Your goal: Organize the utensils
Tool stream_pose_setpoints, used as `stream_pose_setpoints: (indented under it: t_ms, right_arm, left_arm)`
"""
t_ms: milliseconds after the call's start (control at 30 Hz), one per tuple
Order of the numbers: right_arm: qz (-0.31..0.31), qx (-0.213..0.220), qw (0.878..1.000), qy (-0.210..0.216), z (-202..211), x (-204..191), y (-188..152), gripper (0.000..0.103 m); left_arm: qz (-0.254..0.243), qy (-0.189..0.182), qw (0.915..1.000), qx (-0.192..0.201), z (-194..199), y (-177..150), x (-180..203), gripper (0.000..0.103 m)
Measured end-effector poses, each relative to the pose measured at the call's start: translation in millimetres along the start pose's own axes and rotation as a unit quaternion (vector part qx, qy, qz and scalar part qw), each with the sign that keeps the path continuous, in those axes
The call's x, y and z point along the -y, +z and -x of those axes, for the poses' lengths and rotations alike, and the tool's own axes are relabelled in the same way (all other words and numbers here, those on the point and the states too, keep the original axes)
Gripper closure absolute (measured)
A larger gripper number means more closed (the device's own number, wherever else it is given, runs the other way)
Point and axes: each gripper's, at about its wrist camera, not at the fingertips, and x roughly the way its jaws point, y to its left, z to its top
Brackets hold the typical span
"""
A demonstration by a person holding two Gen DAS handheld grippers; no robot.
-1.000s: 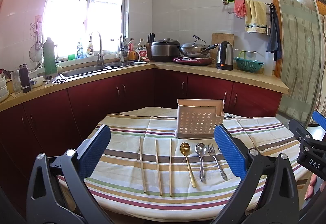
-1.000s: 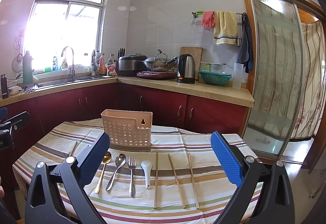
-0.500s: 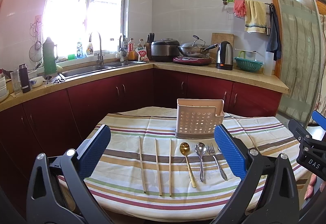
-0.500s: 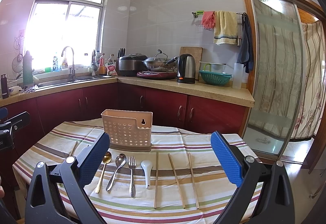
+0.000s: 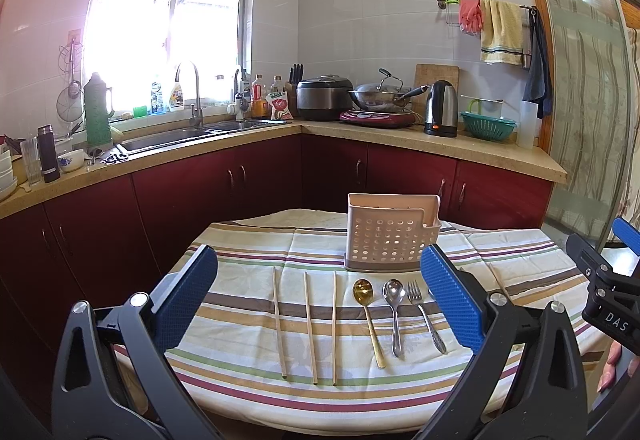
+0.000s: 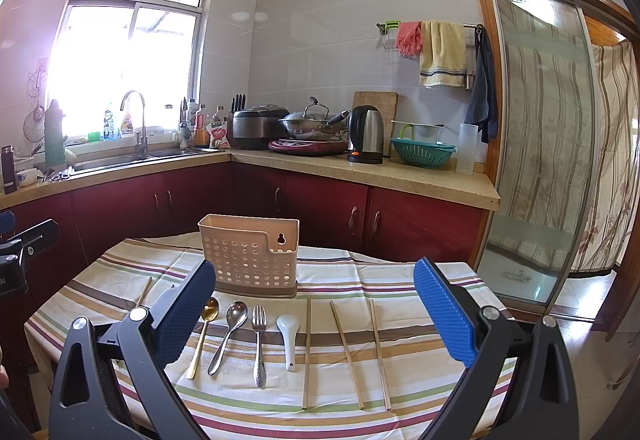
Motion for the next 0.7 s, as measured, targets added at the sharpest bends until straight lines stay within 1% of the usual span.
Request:
stream_pose_setpoints:
  t_ms: [700]
  right_arm:
    - [0.000,0.000,1.000,0.001,0.2,-0.4,0.7,0.006]
  left_arm:
    - [0.000,0.001,1.0000,0.000,0.3,-0.2,0.4,0.004]
